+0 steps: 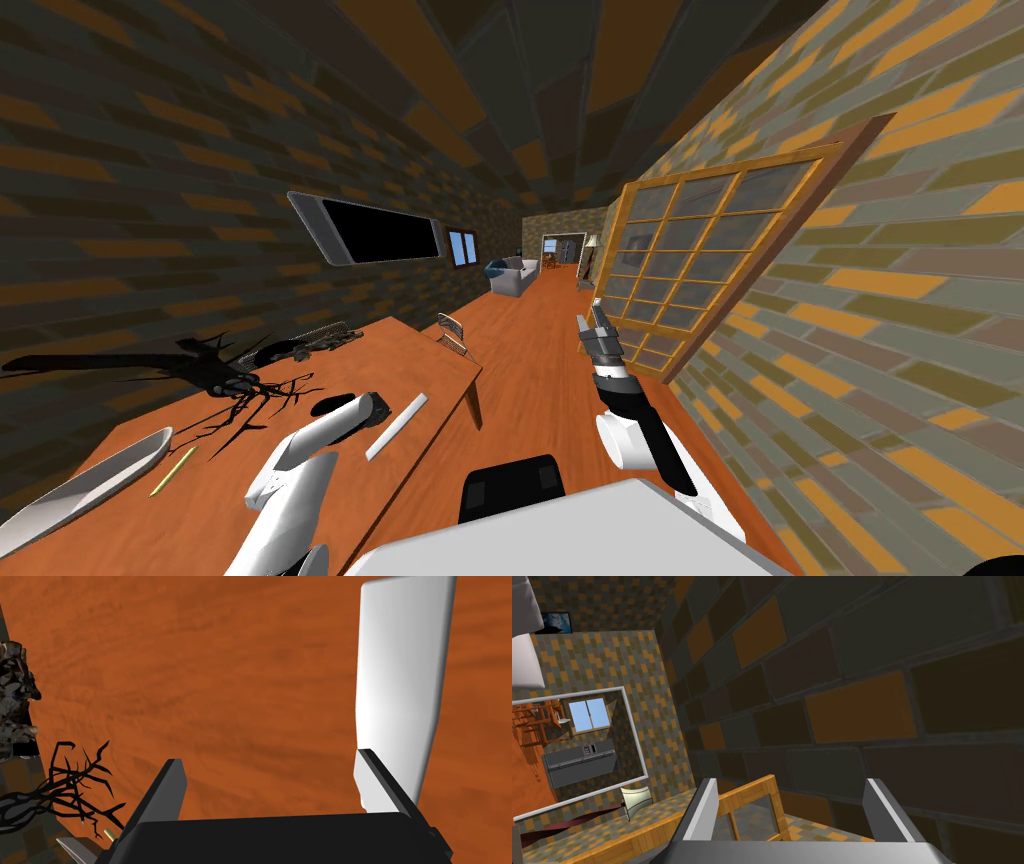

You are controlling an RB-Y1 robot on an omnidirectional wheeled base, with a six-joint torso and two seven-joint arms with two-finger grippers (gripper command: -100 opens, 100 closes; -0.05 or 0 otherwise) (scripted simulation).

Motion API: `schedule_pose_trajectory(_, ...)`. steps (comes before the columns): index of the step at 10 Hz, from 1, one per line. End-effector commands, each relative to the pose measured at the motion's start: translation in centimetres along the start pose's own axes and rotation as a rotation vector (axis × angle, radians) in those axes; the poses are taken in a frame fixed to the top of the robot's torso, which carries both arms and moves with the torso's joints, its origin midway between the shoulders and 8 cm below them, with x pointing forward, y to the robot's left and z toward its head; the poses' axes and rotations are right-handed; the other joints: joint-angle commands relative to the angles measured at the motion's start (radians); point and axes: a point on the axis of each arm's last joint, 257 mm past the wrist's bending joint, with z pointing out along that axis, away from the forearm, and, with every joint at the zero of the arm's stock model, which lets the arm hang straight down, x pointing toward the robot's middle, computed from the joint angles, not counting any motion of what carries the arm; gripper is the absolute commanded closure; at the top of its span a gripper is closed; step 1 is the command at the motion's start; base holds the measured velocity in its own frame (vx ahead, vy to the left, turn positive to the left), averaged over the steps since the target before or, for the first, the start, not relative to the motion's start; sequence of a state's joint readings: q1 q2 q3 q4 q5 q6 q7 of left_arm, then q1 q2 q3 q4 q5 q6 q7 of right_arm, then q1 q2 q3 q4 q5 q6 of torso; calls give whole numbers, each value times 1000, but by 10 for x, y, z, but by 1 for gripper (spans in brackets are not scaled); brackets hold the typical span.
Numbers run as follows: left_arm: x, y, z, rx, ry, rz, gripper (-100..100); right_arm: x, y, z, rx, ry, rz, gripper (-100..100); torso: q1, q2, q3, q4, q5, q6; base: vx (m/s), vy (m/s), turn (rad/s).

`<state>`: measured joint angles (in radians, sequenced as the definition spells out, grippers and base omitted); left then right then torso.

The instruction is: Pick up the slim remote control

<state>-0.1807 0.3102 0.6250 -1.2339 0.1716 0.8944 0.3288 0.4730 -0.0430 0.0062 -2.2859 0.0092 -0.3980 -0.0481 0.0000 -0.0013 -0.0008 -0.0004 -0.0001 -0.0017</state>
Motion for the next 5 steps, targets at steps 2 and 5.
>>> schedule_pose_trajectory(2, -20, 18, 8, -72, -41, -28, -100, 0, 0, 0, 0, 0, 0, 0, 0, 0, 0, 0, 0, 1, 30, 11, -123)
schedule_pose_trajectory(5, -49, 43, 13, -185, -105, -75, -100, 0, 0, 0, 0, 0, 0, 0, 0, -1, -1, 0, 0, 0, 41, 13, -113)
